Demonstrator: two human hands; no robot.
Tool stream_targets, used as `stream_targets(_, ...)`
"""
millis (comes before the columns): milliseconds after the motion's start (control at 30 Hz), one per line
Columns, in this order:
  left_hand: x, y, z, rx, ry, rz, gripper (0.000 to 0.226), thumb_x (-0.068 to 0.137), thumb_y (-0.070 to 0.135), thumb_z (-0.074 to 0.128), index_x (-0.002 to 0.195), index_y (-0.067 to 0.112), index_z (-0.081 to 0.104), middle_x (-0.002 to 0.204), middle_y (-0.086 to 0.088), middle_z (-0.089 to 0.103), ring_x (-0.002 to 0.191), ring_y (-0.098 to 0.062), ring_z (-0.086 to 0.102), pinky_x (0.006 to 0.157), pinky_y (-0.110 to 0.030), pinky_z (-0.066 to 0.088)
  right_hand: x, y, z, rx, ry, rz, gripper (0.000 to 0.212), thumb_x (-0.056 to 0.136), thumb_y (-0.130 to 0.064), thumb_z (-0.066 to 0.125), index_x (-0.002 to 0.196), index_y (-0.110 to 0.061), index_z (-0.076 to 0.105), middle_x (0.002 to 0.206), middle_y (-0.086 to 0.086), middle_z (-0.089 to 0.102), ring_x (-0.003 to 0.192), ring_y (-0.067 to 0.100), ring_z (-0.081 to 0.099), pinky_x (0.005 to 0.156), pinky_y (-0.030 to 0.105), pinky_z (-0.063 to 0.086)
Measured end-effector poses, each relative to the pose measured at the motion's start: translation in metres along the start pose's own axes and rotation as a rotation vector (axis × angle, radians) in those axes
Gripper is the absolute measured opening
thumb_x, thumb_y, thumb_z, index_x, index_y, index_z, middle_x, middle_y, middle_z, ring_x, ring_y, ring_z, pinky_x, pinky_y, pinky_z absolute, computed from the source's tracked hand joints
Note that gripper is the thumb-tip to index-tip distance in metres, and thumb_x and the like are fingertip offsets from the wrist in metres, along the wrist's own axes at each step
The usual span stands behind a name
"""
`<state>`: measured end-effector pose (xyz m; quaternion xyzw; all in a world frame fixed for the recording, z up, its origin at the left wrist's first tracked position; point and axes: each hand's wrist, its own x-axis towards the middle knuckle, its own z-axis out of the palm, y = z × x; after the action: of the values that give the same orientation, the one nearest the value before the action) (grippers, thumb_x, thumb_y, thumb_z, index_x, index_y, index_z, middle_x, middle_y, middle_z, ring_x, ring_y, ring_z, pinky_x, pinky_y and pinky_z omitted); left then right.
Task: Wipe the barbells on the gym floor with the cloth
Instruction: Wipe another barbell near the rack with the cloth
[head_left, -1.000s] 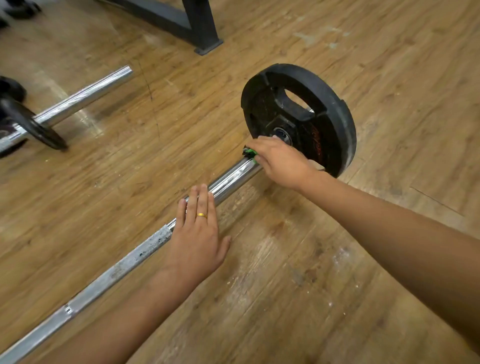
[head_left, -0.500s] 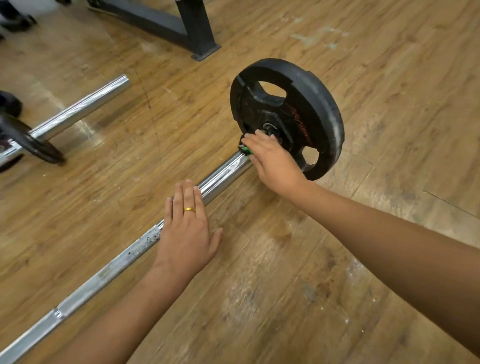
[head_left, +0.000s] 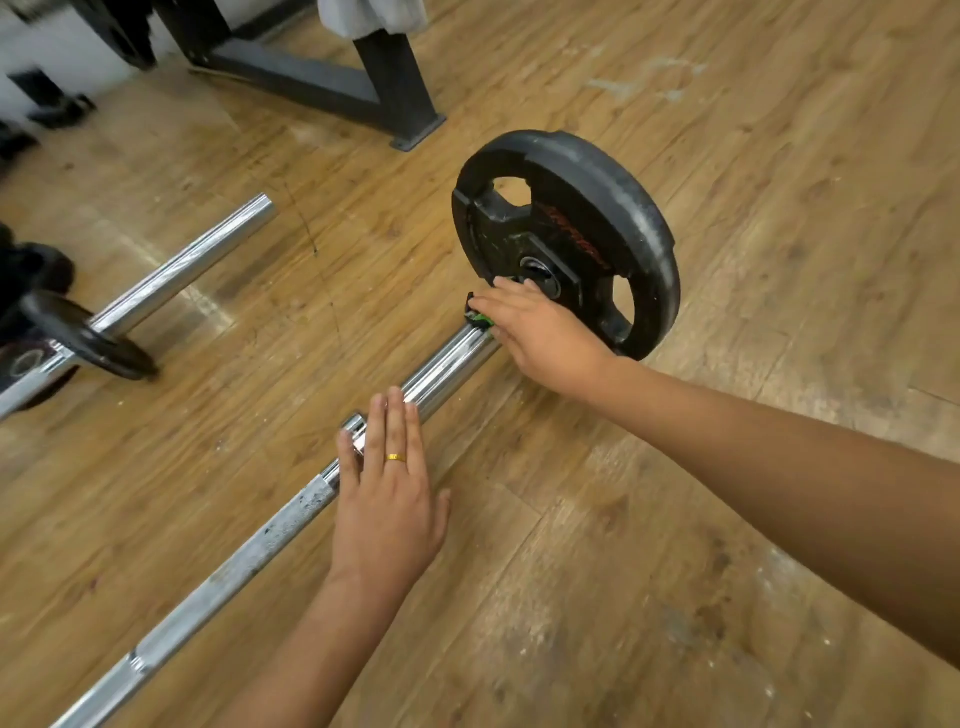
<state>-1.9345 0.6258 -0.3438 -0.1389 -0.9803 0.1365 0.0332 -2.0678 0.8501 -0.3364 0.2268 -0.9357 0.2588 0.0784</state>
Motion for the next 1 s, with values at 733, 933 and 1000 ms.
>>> stream_targets(733, 0.045, -0.033, 0.012, -0.024, -0.033, -0.126, 0.106, 0.088, 0.063, 0.053, 0.157, -0.006, 0.011, 0.165, -0.025, 0.010, 0.154, -0.039, 0.007, 0.121, -0.060, 0.016, 0.048, -0.007, 0.017, -0.053, -0.037, 0.058, 0.055, 0.102, 0.002, 0.044, 0.155, -0.011, 0.034, 0.163, 0.006, 0.031, 0.153, 0.023, 0.017, 0.125, 0.039, 0.009)
stream_targets(933, 0.052, -0.037, 0.013, -0.080, -0.036, -0.156, 0.107, 0.088, 0.066, 0.050, 0.158, -0.004, 0.007, 0.166, -0.022, 0.007, 0.155, -0.037, 0.002, 0.122, -0.058, 0.011, 0.054, -0.011, 0.022, -0.119, -0.099, -0.055, 0.062, 0.099, 0.006, 0.046, 0.156, -0.013, 0.030, 0.164, 0.004, 0.028, 0.154, 0.020, 0.016, 0.124, 0.036, 0.009)
stream_targets(1000, 0.052, -0.040, 0.014, -0.091, -0.034, -0.147, 0.104, 0.091, 0.064, 0.048, 0.158, -0.003, 0.006, 0.167, -0.022, 0.005, 0.155, -0.037, -0.001, 0.123, -0.057, 0.009, 0.053, -0.011, 0.020, -0.145, -0.092, -0.061, 0.066, 0.097, 0.009, 0.048, 0.156, -0.013, 0.030, 0.163, 0.005, 0.030, 0.153, 0.022, 0.018, 0.125, 0.038, 0.010)
